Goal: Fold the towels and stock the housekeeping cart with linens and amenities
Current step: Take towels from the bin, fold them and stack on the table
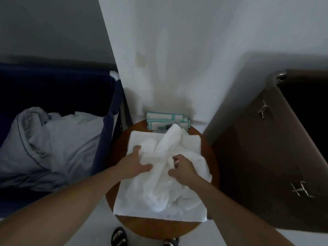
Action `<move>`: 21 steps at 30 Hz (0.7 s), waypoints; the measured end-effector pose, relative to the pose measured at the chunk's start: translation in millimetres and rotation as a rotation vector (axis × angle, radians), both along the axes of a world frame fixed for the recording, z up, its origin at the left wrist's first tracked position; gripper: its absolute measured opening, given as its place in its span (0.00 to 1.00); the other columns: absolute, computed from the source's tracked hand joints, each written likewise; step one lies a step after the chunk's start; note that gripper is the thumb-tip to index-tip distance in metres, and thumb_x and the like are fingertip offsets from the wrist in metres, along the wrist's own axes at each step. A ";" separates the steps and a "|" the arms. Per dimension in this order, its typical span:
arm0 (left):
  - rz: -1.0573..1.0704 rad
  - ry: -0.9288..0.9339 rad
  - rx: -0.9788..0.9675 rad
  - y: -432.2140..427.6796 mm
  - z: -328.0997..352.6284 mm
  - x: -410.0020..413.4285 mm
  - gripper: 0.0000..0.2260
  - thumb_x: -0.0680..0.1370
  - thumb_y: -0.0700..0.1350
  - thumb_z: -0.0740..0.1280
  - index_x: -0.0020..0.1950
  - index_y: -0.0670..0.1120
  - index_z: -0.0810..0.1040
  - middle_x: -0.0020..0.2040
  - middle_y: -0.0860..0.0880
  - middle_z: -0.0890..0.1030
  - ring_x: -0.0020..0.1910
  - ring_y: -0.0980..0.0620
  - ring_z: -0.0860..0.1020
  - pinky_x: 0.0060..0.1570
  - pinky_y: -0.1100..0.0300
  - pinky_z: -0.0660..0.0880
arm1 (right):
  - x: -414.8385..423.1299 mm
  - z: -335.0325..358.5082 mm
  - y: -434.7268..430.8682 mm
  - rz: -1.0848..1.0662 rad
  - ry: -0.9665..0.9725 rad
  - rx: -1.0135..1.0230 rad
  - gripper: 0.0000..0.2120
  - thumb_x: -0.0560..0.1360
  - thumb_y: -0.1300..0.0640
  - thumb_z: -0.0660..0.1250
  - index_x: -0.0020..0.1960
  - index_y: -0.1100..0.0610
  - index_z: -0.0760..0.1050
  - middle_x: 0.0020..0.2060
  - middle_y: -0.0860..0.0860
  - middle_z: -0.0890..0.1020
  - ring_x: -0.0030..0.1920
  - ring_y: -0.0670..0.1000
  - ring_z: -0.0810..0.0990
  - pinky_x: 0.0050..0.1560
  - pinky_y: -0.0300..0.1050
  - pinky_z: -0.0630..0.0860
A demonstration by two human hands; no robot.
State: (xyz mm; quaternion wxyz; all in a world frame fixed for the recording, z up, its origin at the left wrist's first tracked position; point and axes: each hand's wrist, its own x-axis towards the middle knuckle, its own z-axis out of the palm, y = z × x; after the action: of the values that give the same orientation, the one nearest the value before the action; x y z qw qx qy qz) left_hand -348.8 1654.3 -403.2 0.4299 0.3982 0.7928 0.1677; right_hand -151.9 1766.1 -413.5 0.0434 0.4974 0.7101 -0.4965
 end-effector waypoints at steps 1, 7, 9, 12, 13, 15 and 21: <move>-0.059 0.037 0.039 2.2 2.5 0.4 0.50 0.72 0.57 0.75 0.80 0.54 0.40 0.69 0.55 0.63 0.64 0.48 0.72 0.61 0.59 0.68 | 2.0 2.0 -2.0 0.028 -0.003 0.018 0.15 0.72 0.56 0.74 0.55 0.50 0.71 0.44 0.44 0.76 0.42 0.42 0.74 0.38 0.33 0.70; -0.381 0.197 -0.184 -3.7 3.8 14.7 0.27 0.75 0.60 0.69 0.69 0.46 0.72 0.66 0.47 0.73 0.61 0.49 0.74 0.55 0.63 0.68 | 22.3 6.8 -12.8 0.183 -0.071 0.045 0.10 0.73 0.58 0.71 0.39 0.54 0.70 0.36 0.48 0.75 0.36 0.46 0.74 0.39 0.39 0.73; -0.395 0.187 -0.169 -10.0 4.7 23.3 0.26 0.76 0.59 0.68 0.67 0.44 0.74 0.64 0.47 0.76 0.60 0.50 0.75 0.53 0.64 0.68 | 21.9 12.0 -13.3 0.078 -0.030 0.048 0.06 0.73 0.56 0.70 0.45 0.57 0.75 0.41 0.50 0.79 0.42 0.49 0.78 0.42 0.42 0.75; -0.396 0.036 -0.218 -18.3 6.1 31.2 0.27 0.74 0.60 0.70 0.67 0.46 0.73 0.63 0.49 0.77 0.59 0.51 0.76 0.57 0.63 0.72 | 12.5 14.3 -15.8 -0.093 0.105 0.111 0.05 0.72 0.54 0.68 0.46 0.53 0.74 0.42 0.48 0.79 0.45 0.51 0.78 0.44 0.43 0.76; -0.375 -0.069 -0.264 -20.3 7.2 33.0 0.30 0.73 0.60 0.72 0.69 0.46 0.72 0.61 0.51 0.77 0.57 0.52 0.77 0.55 0.63 0.74 | 8.0 13.8 -17.9 -0.135 0.160 0.170 0.05 0.72 0.54 0.67 0.47 0.51 0.73 0.44 0.45 0.78 0.47 0.49 0.77 0.46 0.42 0.75; -0.383 -0.203 -0.353 -20.0 11.8 35.2 0.34 0.71 0.60 0.74 0.72 0.48 0.69 0.56 0.55 0.76 0.51 0.56 0.79 0.48 0.66 0.77 | 0.2 7.5 -21.7 -0.160 0.250 0.243 0.10 0.75 0.54 0.65 0.56 0.49 0.74 0.54 0.42 0.76 0.56 0.46 0.74 0.57 0.42 0.72; -0.100 -0.265 -0.279 11.2 20.8 3.6 0.31 0.69 0.69 0.70 0.67 0.63 0.62 0.47 0.47 0.85 0.41 0.48 0.85 0.46 0.53 0.80 | 5.0 -26.3 -26.1 0.155 -0.072 0.190 0.11 0.78 0.49 0.64 0.57 0.53 0.77 0.53 0.50 0.82 0.54 0.53 0.80 0.57 0.47 0.77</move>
State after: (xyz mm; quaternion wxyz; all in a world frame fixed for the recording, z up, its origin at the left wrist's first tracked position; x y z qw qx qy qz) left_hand -345.2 1665.5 -382.4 0.5891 0.3482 0.7241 0.0857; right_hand -147.0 1740.1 -439.8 0.0600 0.4604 0.7882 -0.4040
